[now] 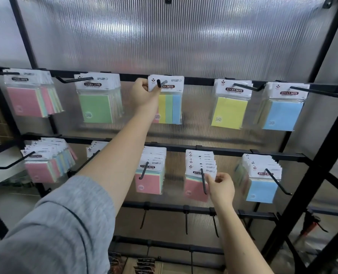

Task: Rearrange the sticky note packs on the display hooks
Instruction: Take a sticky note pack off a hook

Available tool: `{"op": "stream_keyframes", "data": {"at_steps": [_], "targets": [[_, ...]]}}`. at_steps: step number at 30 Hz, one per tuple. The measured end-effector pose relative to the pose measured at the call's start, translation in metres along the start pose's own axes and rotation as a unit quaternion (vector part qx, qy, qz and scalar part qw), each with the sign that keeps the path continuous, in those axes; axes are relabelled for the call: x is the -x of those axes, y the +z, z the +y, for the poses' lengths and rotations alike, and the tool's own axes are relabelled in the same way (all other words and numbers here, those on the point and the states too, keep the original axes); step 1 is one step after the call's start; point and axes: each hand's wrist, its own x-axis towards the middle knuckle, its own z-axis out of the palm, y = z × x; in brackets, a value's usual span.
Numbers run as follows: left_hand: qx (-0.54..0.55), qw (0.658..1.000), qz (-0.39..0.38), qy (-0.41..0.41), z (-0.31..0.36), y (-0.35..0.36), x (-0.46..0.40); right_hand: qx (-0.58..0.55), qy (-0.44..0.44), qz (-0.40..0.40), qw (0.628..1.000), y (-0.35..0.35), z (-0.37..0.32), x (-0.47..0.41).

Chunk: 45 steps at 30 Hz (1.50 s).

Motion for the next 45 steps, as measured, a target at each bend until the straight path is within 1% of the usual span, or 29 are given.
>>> {"op": "stream_keyframes", "data": {"at_steps": [3, 9, 15, 19, 22, 26, 30, 32, 34, 36, 39, 41, 43, 45], "targets": [[0.01, 1.0, 0.004, -0.017, -0.007, -0.004, 0.002, 0.003, -0.015, -0.02, 1.0, 0.001, 0.003, 0.002], [0.01, 1.0, -0.003, -0.016, -0.02, -0.017, 0.013, -0.01, -0.041, -0.019, 0.999, -0.002, -0.002, 0.015], [-0.042, 0.998, -0.036, -0.01, -0.027, -0.029, 0.024, -0.027, -0.047, -0.015, 0.998, -0.008, -0.011, 0.032], [-0.073, 0.996, -0.045, -0.009, -0.035, -0.037, 0.031, -0.014, -0.038, 0.015, 0.999, -0.015, -0.016, 0.046], [-0.09, 0.993, -0.076, -0.006, -0.048, -0.047, 0.039, 0.003, -0.013, 0.053, 0.998, -0.017, -0.016, 0.063], [-0.118, 0.986, -0.108, -0.045, -0.083, -0.06, 0.054, 0.024, 0.002, 0.096, 0.995, -0.022, -0.019, 0.082], [-0.169, 0.969, -0.132, -0.123, -0.122, -0.069, 0.074, 0.061, -0.011, 0.1, 0.993, -0.028, -0.027, 0.091], [-0.194, 0.958, -0.158, -0.14, -0.136, -0.072, 0.082, 0.069, -0.019, 0.101, 0.992, -0.033, -0.033, 0.093], [-0.21, 0.951, -0.169, -0.153, -0.144, -0.073, 0.09, 0.069, -0.028, 0.102, 0.992, -0.037, -0.039, 0.095], [-0.192, 0.954, -0.176, -0.148, -0.149, -0.073, 0.098, 0.055, -0.035, 0.106, 0.992, -0.041, -0.046, 0.096], [-0.16, 0.964, -0.175, -0.117, -0.151, -0.075, 0.111, 0.008, -0.04, 0.113, 0.993, -0.046, -0.055, 0.096], [-0.135, 0.972, -0.156, -0.116, -0.153, -0.075, 0.12, -0.017, -0.053, 0.12, 0.991, -0.049, -0.059, 0.095], [-0.084, 0.98, -0.129, -0.128, -0.154, -0.075, 0.13, -0.031, -0.066, 0.131, 0.989, -0.051, -0.062, 0.095], [-0.075, 0.984, -0.095, -0.134, -0.154, -0.072, 0.14, -0.037, -0.074, 0.144, 0.986, -0.053, -0.065, 0.094]]}}
